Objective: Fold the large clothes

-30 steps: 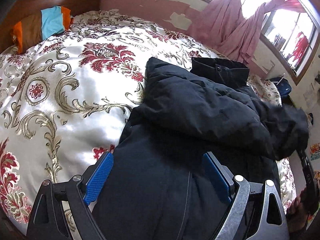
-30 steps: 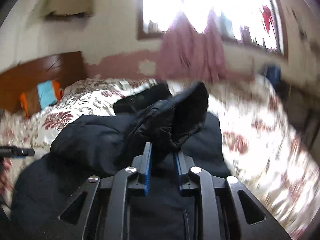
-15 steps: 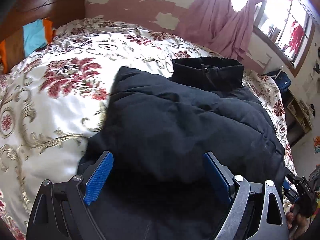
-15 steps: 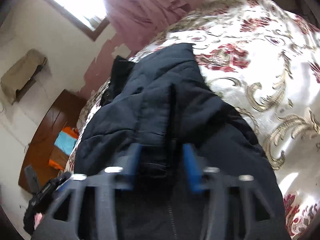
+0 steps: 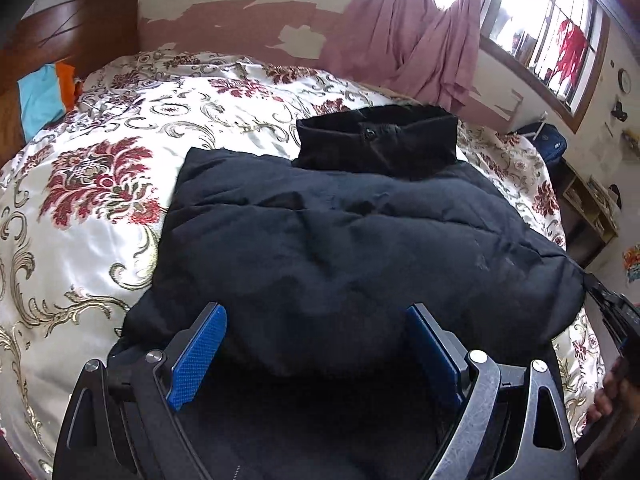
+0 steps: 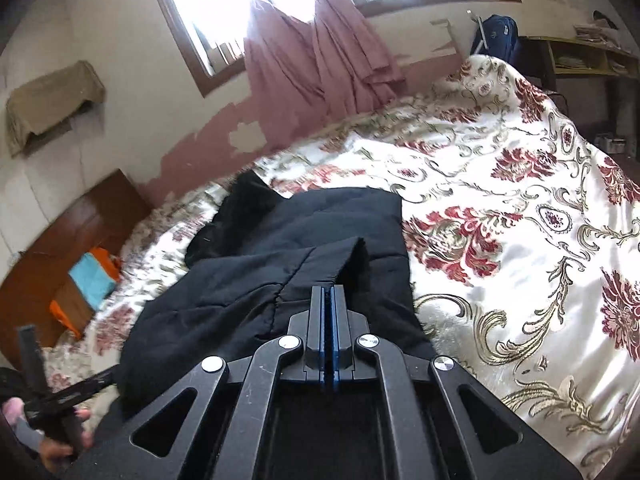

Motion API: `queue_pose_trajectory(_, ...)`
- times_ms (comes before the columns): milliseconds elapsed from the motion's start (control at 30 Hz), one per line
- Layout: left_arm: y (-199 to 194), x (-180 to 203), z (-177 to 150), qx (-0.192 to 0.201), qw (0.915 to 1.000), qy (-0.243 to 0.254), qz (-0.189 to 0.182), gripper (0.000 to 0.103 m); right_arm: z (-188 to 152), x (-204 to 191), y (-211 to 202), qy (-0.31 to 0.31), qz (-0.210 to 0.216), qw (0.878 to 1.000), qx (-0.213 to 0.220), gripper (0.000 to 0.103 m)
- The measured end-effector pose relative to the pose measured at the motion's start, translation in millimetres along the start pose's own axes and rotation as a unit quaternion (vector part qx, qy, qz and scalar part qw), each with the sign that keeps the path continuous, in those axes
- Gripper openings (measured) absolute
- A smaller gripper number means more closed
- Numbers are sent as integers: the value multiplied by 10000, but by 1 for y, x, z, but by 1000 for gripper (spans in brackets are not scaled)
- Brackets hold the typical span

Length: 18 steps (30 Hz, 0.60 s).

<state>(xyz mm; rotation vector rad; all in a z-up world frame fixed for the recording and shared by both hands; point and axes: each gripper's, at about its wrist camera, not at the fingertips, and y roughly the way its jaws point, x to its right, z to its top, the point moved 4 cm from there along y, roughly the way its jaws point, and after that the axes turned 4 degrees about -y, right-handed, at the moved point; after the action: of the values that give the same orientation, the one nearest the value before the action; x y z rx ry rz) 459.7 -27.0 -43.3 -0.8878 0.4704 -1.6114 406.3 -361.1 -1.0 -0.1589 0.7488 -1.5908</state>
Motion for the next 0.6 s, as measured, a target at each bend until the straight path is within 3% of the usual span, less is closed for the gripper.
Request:
queue_pose_trajectory(167,23,4,-11,-271,9995,133,92,91,-21,-1,25,-256,-334,9982,-434,3)
queue_pose_trajectory(300,23,1,-12,-316,9995,82,5,92,-21,-4,12,-419,-599,9966,-387,9)
queue_pose_trajectory(333,21,1,-11,-325,9994,68,-5,92,-17,-6,5,-488,-634,9963,-319,15)
queue_pose_trajectory(433,6,1,-2,-64,9998,-53,-183,92,-4,-21,-12,-815,-628,9947,13,53)
queue_pose_trajectory(500,-4,5,6,160,9994,-59,-310,92,2,-37,-18,-1125,-505,9923,149,54)
queue_pose_trajectory(600,-2,15,15,180,9995,86,-237,92,3,-62,-9,-1558,-330,9872,37,54)
